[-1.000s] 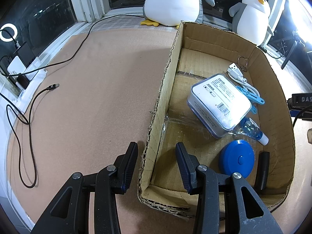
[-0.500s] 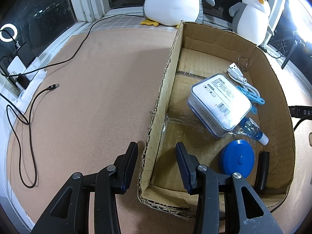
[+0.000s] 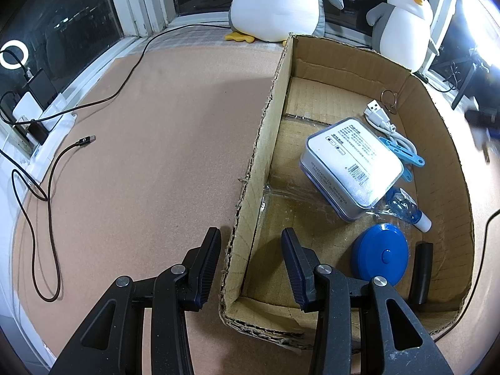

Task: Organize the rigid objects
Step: 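Carry the adapter into the cardboard box and release it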

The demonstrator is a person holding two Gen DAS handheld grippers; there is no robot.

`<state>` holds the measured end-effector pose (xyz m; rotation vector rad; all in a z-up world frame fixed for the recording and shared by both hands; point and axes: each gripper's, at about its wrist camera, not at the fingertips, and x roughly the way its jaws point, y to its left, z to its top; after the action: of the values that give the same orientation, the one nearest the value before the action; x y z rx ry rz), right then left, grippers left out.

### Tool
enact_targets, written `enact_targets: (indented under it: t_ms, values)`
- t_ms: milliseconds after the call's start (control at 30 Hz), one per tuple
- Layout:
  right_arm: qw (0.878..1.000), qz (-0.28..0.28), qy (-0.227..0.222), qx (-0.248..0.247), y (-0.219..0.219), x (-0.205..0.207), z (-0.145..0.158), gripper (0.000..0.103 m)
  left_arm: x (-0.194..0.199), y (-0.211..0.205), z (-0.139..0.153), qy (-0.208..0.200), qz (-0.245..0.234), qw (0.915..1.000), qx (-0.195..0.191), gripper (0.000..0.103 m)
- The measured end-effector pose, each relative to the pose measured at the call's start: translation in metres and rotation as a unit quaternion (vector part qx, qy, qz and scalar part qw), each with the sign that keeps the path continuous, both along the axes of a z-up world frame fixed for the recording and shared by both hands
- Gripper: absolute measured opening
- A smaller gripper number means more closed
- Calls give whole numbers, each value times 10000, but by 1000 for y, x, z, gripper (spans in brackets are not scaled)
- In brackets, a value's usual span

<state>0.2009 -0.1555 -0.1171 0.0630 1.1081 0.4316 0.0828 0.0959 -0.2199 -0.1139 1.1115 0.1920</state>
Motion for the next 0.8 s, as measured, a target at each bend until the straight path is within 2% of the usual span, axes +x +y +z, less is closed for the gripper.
enact_targets:
  t_ms: [367,800]
  values:
    - [9985,527,-65,114,61,8,2,33,0,1,0,-6,5,10000,-2,44]
    - [9963,825,115,-193,99,17,-30,33,0,1,0,-6,5,10000,-5,44]
